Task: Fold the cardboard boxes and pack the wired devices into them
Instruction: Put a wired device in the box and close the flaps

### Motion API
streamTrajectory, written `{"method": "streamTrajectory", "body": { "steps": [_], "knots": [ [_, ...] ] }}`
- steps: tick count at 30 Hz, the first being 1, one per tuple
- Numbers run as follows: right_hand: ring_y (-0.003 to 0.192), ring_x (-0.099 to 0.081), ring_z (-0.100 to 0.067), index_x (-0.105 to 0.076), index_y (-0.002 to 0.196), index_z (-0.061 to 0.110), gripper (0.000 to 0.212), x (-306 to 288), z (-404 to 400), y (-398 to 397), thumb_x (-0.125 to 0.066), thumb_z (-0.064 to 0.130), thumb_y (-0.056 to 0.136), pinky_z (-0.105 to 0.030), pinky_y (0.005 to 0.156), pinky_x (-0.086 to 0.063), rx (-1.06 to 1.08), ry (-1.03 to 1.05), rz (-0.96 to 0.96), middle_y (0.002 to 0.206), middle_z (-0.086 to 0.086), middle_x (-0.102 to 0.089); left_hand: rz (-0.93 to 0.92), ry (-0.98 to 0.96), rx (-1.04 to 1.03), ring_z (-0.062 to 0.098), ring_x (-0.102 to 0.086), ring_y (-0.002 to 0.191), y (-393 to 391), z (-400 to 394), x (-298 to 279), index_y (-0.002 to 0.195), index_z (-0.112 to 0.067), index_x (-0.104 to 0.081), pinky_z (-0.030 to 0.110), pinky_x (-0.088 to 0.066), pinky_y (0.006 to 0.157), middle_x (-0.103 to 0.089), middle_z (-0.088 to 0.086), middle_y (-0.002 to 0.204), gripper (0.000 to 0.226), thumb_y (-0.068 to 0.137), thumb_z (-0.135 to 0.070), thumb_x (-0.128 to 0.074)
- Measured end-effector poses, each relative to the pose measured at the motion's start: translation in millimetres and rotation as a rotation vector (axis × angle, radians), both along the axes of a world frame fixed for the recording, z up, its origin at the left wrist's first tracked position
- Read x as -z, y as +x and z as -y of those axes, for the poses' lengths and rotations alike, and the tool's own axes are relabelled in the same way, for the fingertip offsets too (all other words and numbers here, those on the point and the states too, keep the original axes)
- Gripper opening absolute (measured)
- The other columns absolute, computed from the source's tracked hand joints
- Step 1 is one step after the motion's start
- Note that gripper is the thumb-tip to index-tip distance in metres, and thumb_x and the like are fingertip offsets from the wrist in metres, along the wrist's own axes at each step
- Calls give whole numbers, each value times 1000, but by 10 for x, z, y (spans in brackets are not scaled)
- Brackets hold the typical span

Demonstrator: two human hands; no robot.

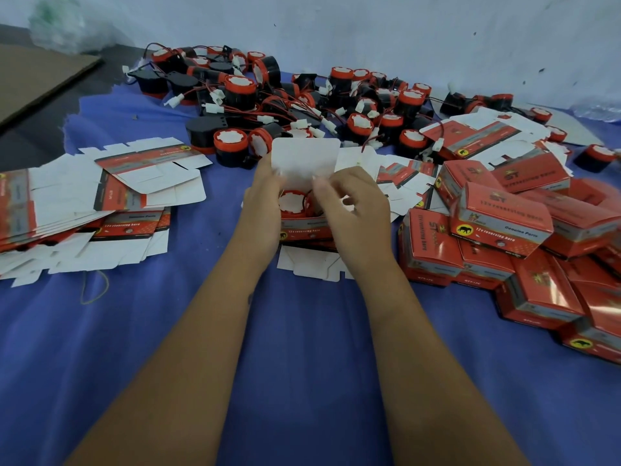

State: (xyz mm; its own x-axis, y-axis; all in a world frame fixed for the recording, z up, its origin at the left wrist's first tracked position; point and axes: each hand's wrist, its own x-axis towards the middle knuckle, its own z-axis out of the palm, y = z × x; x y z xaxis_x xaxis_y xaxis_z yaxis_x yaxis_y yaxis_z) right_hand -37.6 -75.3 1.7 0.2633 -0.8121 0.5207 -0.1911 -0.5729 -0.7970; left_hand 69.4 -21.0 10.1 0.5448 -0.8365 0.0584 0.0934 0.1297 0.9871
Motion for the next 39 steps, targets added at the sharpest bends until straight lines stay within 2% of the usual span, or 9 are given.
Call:
{"method": "streamTrajectory", "body": {
  "steps": [2, 6, 14, 19, 23, 25, 32, 36, 39],
  "knots": [
    [81, -58, -15, -70, 76, 3, 26, 10, 32, -4, -59, 20, 93, -31, 73, -48, -49, 104, 56, 82, -1, -62, 15, -48, 37, 20, -66, 109, 25, -11, 10, 138, -21, -52, 27, -58, 80, -67, 6, 124, 39, 104, -13, -34],
    [90, -51, 11, -77, 94, 9, 15, 35, 62, 12, -63, 14, 93, -6, 77, -41, -48, 40, -79, 92, 13, -58, 9, -96, 85, 14, -67, 107, 76, -3, 31, 138, -22, -52, 27, -57, 84, -68, -1, 123, 40, 104, -12, -34],
    [87, -51, 11, -70, 97, 16, 14, 9, 56, 22, -67, 8, 87, -8, 78, -41, -61, 154, -97, 95, 15, -52, 176, -57, 124, 9, -59, 121, 130, 6, 116, 143, -25, -45, 27, -51, 98, -62, -7, 133, 52, 98, -1, -50],
    [105, -49, -1, -37, 124, 38, 64, 20, 15, 8, -71, 6, 80, -13, 79, -48, -64, 202, 52, 125, 4, -40, 234, -64, 70, 14, -61, 115, 139, 13, 159, 120, -28, -57, 32, -53, 93, -66, -2, 122, 38, 93, -2, -61],
    [106, -60, -7, -71, 105, 14, 30, 29, 55, -12, -62, -6, 85, -22, 90, -50, -142, 149, 17, 109, 3, -68, 221, -121, 46, 11, -66, 97, 160, 2, 158, 83, -26, -64, 25, -55, 79, -70, -9, 99, 27, 88, 1, -67],
    [109, -62, -11, -75, 102, 9, 37, 43, 71, -43, -50, -13, 84, -26, 95, -50, -130, 229, 49, 110, -2, -71, 216, -109, 70, 6, -68, 94, 177, -10, 143, 79, -25, -67, 20, -54, 75, -72, -16, 95, 27, 88, 1, -68],
    [110, -59, 2, -75, 104, 10, 43, 11, 43, -168, -44, 9, 74, -17, 86, -51, -322, 430, 128, 118, 6, -69, -182, -100, 150, 11, -70, 91, 297, -50, 110, 102, -11, -73, 23, -57, 73, -76, -3, 98, 42, 91, -3, -33],
    [126, -50, -3, -70, 120, 15, 36, 3, 42, -207, -53, 12, 89, -23, 102, -46, -384, 390, -20, 135, 10, -60, 54, -9, 180, 7, -61, 111, 223, -53, 120, 111, -27, -67, 21, -50, 83, -58, -3, 134, 35, 96, -8, -42],
    [132, -43, -1, -65, 128, 20, 39, 24, 56, -192, -57, 6, 93, -20, 102, -45, -360, 322, -138, 142, 14, -52, 170, 56, 215, 16, -55, 117, 239, -55, 130, 125, -35, -55, 25, -49, 84, -48, 2, 139, 50, 84, -9, -45]
  ]
}}
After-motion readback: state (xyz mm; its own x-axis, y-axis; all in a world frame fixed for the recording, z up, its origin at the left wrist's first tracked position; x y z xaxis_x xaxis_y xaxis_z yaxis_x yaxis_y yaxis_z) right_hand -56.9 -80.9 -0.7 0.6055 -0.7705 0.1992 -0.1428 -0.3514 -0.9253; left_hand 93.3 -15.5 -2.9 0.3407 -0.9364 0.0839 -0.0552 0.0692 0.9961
